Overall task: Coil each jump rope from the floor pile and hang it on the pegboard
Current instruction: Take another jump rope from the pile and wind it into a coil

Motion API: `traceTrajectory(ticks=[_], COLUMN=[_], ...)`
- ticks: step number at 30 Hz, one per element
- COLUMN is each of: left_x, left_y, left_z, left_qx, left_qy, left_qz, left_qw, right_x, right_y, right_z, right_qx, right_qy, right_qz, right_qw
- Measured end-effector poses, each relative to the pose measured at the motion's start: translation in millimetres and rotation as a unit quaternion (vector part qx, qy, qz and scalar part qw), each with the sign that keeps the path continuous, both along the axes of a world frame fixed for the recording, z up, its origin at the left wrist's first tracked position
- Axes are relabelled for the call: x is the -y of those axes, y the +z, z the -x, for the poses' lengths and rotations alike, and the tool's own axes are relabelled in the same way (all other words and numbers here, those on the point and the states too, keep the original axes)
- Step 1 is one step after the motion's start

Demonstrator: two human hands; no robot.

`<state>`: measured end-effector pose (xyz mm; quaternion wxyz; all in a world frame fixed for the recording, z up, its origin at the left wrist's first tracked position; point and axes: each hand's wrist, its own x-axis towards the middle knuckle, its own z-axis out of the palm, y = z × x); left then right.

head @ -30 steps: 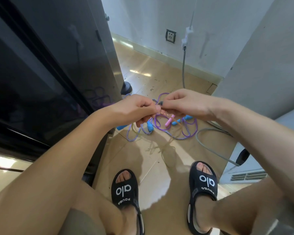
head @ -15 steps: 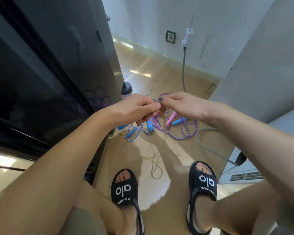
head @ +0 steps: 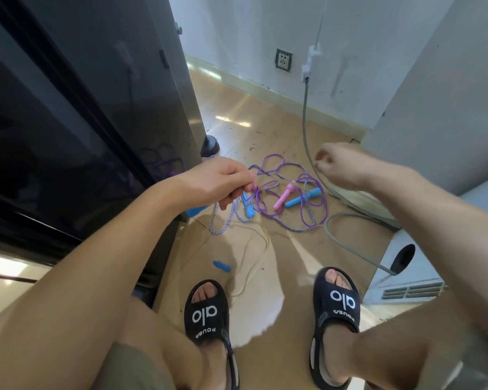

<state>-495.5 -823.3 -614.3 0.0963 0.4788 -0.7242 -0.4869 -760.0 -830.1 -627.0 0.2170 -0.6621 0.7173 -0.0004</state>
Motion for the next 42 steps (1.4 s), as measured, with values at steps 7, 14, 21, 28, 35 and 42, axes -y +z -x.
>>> traceTrajectory(ticks=[7,14,21,28,35,42], left_x=[-1,0,4,4,1,2], left_y=[-1,-2,-7,-6,2,-3], left_z=[10,8,9,-9,1,-1], left_qx=[-0.03,-0.017,0.04,0.023,-0.022,0.024], left_qy=[0.003,-0.003,-0.005,0.018,0.006,-0.008], left_qz=[-0.006,-0.008,0.016,0.019,0.015,0.002], left_qw=[1.0,1.0,0.999,0.999,1.0,1.0], right_x=[-27,-25,-12,-1,-29,-24], right_y=[7,16,16,0,12,18], right_z=[-65,-51,-31,12,-73,-57], right_qx=[0.373,0.301,0.192,-0.062,0.324,0.238], right_qy=[0.059,0.083,0.052,-0.079,0.053,0.08], right_qz=[-0.105,0.009,0.079,0.022,-0.07,0.032], right_qw=[0.92,0.95,0.977,0.995,0.942,0.967])
